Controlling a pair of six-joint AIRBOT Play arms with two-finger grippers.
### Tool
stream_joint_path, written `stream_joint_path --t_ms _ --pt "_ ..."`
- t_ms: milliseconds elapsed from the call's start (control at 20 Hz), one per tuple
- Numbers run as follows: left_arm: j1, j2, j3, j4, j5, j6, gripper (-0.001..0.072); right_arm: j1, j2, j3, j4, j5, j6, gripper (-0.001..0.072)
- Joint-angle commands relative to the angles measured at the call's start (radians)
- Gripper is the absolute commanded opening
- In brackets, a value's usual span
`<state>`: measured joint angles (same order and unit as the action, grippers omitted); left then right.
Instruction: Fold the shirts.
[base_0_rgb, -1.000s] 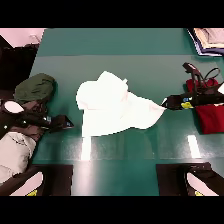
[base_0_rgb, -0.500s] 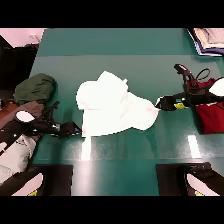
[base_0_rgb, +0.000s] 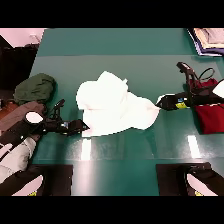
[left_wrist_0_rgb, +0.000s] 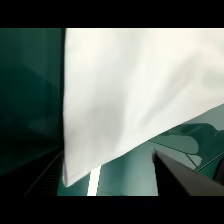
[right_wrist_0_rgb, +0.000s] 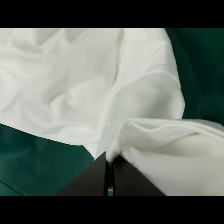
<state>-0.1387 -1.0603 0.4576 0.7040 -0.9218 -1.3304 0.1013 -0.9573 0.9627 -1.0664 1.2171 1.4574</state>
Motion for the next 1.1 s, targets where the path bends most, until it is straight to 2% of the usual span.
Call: stream_joint_path --t_ms 0,50,100,200,250,300,400,550,650,800,950,1050 --pt "-0.007 -0.033 -0.001 -0.017 0.006 -0.005 0.0631 0.0 0.037 0.0 -0.001 -0.025 0.018 0.0016" --pt "-0.007 -0.042 -0.001 -0.029 0.005 0.008 0.0405 0.0 0.038 0.0 0.0 -0.021 0.032 0.0016" --pt "-0.007 -0.045 -0.002 -0.049 0.005 0.044 0.0239 0.0 0.036 0.0 0.0 -0.015 0.036 0.0016" --pt "-0.007 -0.045 0.0 -0.062 0.003 0.058 0.0235 0.0 0.036 0.0 0.001 -0.011 0.039 0.0016" --pt "-0.007 -0.045 0.0 -0.061 -0.002 0.063 0.0086 0.0 0.036 0.0 0.0 -0.011 0.04 0.0016" --pt "-0.007 -0.045 0.002 -0.063 -0.01 0.094 0.0021 0.0 0.036 0.0 0.0 -0.011 0.045 0.0016" --pt "-0.007 -0.041 0.045 -0.06 -0.057 0.109 0.002 0.0 0.035 0.005 -0.001 -0.009 0.045 0.0016" --pt "-0.002 0.02 0.277 -0.042 -0.144 0.116 0.002 -0.001 0.035 0.106 -0.012 0.0 0.045 0.0015" --pt "0.027 0.087 0.532 -0.021 -0.181 0.115 0.002 -0.001 0.035 0.248 -0.048 0.01 0.045 0.0015" --pt "0.099 0.146 1.006 0.091 -0.206 0.091 0.002 -0.01 0.034 0.519 -0.137 0.066 0.046 0.0015" --pt "0.125 0.146 1.452 0.249 -0.231 0.042 0.002 -0.068 0.034 0.797 -0.14 0.119 0.045 0.0015" --pt "0.125 0.146 1.673 0.298 -0.227 0.035 0.002 -0.117 0.034 0.975 -0.14 0.141 0.045 0.0015"
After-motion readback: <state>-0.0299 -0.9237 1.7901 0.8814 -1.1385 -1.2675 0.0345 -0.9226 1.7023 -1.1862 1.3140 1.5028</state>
